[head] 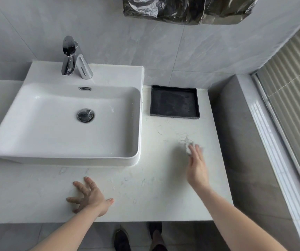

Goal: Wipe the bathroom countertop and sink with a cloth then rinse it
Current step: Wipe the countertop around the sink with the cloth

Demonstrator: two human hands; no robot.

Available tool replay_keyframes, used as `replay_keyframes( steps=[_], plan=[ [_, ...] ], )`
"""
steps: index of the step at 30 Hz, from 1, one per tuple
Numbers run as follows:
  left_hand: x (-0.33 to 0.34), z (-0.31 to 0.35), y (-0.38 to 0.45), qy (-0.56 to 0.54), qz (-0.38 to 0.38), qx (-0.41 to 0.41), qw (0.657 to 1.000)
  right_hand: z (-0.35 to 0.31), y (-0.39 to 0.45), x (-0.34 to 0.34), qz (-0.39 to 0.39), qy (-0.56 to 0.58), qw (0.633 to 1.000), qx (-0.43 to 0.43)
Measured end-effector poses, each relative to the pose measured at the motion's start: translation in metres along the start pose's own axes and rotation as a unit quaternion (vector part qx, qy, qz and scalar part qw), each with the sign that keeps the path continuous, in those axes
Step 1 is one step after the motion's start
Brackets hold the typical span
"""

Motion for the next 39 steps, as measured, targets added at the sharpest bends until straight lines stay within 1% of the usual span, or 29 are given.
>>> replay_keyframes(
  steps=[2,4,6,8,10,12,15,17,19,21,24,26,29,31,33,35,39],
  plan=[
    [-0.001,0.000,0.000,0.003,0.004,0.000,1.000,-0.038,-0.010,0.043,-0.057,0.010,0.996,-0.071],
    [-0.001,-0.001,0.001,0.008,0.005,-0.001,1.000,-0.067,-0.026,0.085,-0.120,0.003,0.986,-0.118],
    [-0.001,-0.001,0.002,0.014,0.005,-0.001,1.000,-0.078,-0.047,0.117,-0.173,-0.047,0.972,-0.150],
    [-0.001,-0.001,0.003,0.018,0.006,-0.002,1.000,-0.071,-0.062,0.124,-0.194,-0.096,0.962,-0.164],
    [-0.001,0.000,0.003,0.022,0.008,0.000,1.000,-0.054,-0.065,0.108,-0.181,-0.107,0.966,-0.153],
    [0.000,0.000,0.004,0.020,0.006,0.000,1.000,-0.030,-0.061,0.080,-0.143,-0.115,0.974,-0.130],
    [0.000,-0.001,0.003,0.018,0.004,0.001,1.000,0.027,-0.048,0.029,-0.080,-0.126,0.987,-0.063],
    [0.000,0.000,0.003,0.015,0.003,0.000,1.000,0.068,-0.041,-0.004,-0.054,-0.127,0.990,-0.004],
    [-0.001,0.001,0.003,0.012,0.005,0.001,1.000,0.092,-0.037,-0.030,-0.035,-0.128,0.990,0.037],
    [-0.001,0.001,0.002,0.010,0.002,0.000,1.000,0.090,-0.033,-0.045,-0.012,-0.104,0.993,0.057],
    [-0.001,0.000,0.001,0.011,0.000,-0.001,1.000,0.053,-0.030,-0.040,0.028,-0.050,0.998,0.024],
    [-0.002,0.001,0.000,0.016,0.002,0.000,1.000,0.021,-0.035,-0.012,0.001,-0.027,0.999,-0.016],
    [-0.003,0.001,0.000,0.022,0.006,0.004,1.000,-0.031,-0.053,0.047,-0.094,-0.025,0.993,-0.071],
    [-0.002,0.000,0.001,0.027,0.008,0.004,1.000,-0.060,-0.067,0.082,-0.157,-0.058,0.981,-0.101],
    [-0.002,0.000,0.001,0.034,0.010,0.004,0.999,-0.073,-0.076,0.105,-0.196,-0.111,0.968,-0.107],
    [-0.002,0.001,0.002,0.037,0.012,0.004,0.999,-0.071,-0.078,0.113,-0.205,-0.146,0.963,-0.099],
    [-0.001,0.001,0.003,0.041,0.013,0.006,0.999,-0.040,-0.070,0.093,-0.171,-0.166,0.968,-0.081]
  ],
)
Point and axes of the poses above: each hand's wrist, its own y-axis towards the middle knuckle, its own x-axis out of the palm, z = x × y, the point moved 7 cm from there along y, towards the middle knuckle, and after that the axes turned 7 degrees about y, right-handed, at the moved point
